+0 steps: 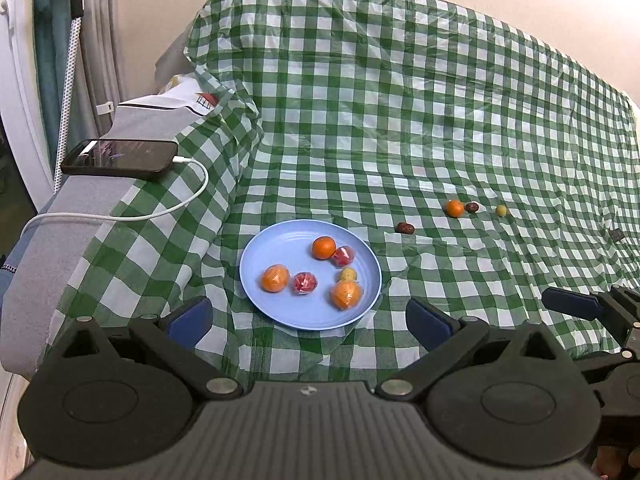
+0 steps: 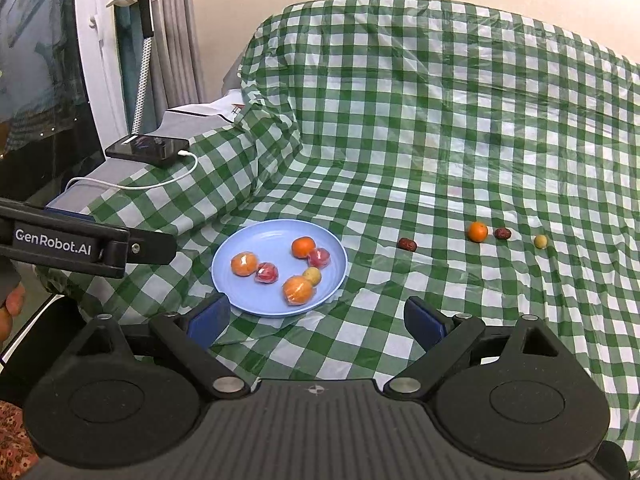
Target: Organize fruits
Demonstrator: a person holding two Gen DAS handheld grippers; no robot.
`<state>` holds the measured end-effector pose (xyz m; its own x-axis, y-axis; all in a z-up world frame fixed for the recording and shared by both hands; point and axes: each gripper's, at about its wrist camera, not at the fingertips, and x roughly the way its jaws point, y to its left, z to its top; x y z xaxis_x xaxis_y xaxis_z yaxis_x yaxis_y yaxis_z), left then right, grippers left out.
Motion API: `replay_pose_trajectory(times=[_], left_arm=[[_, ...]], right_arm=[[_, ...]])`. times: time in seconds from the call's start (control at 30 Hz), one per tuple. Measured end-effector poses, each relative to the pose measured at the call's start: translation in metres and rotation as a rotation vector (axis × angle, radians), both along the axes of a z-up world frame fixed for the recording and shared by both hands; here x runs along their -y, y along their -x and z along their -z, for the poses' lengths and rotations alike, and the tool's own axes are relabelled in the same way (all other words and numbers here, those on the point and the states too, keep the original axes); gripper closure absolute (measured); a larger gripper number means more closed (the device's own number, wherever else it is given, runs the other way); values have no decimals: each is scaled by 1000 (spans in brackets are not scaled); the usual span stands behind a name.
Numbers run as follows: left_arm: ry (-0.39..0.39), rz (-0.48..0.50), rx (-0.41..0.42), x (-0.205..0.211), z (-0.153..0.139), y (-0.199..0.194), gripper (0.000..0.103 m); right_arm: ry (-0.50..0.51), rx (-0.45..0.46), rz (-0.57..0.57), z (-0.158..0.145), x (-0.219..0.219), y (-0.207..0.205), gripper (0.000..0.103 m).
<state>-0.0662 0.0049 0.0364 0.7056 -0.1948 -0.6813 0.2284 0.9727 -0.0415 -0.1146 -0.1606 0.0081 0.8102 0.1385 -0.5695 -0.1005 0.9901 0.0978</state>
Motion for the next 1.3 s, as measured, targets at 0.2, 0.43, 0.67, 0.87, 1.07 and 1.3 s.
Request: replay_pose_trajectory(times=[0.2,0.43,0.67,0.87,1.07,1.3], left_arm=[[-5,3,-5,1,2,-2,1],[-8,5,-16,2,6,-8,0],[-14,9,-28,4,9,-14,1],[-22,15,-37,8,10,-21,0],[-33,27,-50,18,13,-32,0],[-51,60,-65,44,18,-54,0]], right_arm=[[-10,-15,9,3,3,-4,9],[-15,-29,13,6,4,-8,9],[-21,-42,17,9,5,-13,9],[-32,-53,24,13,8,-17,9],[-45,-68,44,19,16,-23,9],[-49,-86,119,30,45,-34,9]])
